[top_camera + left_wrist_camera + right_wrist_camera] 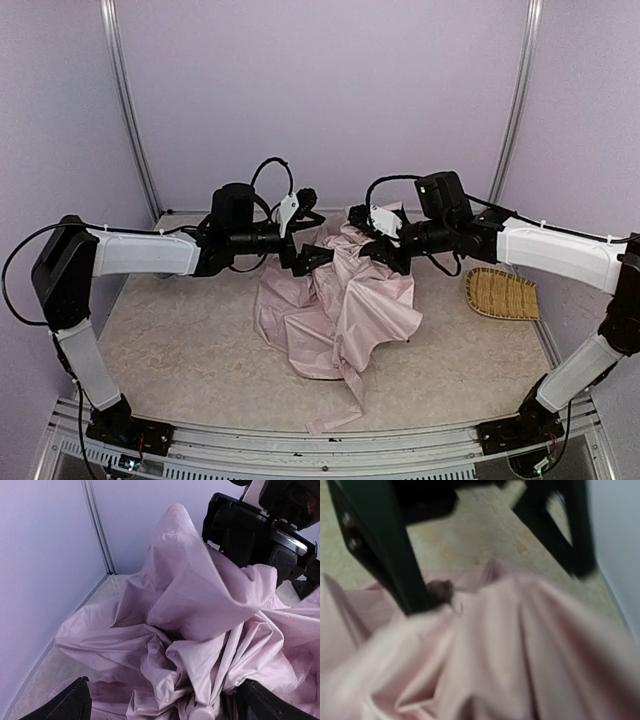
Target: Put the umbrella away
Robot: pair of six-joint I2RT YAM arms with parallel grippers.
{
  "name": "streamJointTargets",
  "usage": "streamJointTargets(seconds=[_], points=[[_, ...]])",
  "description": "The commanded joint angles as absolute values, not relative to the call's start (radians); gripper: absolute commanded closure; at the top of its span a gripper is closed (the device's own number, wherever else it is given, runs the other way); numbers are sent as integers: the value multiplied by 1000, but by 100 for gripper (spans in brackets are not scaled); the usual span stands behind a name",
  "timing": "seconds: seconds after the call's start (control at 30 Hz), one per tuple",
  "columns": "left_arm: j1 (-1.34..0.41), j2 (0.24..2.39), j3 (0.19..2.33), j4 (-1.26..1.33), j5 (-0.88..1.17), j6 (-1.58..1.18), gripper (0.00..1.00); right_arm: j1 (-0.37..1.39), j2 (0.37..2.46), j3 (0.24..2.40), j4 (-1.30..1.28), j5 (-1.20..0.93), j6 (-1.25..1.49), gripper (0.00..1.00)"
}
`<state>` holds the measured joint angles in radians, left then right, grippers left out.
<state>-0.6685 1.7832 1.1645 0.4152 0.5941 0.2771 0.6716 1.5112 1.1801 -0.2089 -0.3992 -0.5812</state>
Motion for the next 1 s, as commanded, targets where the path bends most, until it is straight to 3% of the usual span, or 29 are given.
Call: streamJointTargets(seconds=[0.0,0.1,0.27,0.4,0.47,0.5,0.53,0.6,0.67,0.7,0.83,0.97], points=[[-686,1852,1202,323,577,338,8,713,1513,1262,-251,-360,-648,87],[-698,1875,1212,290,625,340,19,724,1517,1283,-238,-372,-652,87],[-727,1909,1212,306,639,373,26,728,1542,1319,-246,-405,-652,87],[-726,1929,1212,370,697,319,45,729,1542,1303,-235,-449,-642,87],[-726,1932,1201,407,730,300,63,729,1546,1292,-231,-452,-632,85],[-725,1933,1191,434,736,285,74,728,1548,1290,-234,-455,-625,82],[-721,1934,1182,460,743,270,84,729,1550,1292,-238,-457,-613,73],[-702,1934,1149,532,778,225,100,729,1547,1298,-244,-451,-586,42],[-671,1937,1115,621,826,157,100,726,1530,1301,-243,-440,-554,5],[-654,1937,1098,659,854,124,100,721,1513,1300,-238,-441,-535,1],[-588,1945,1032,841,954,-14,100,623,1393,1237,-185,-632,-450,0],[-560,1939,986,1009,1038,-140,100,404,1199,1000,93,-914,-219,0]])
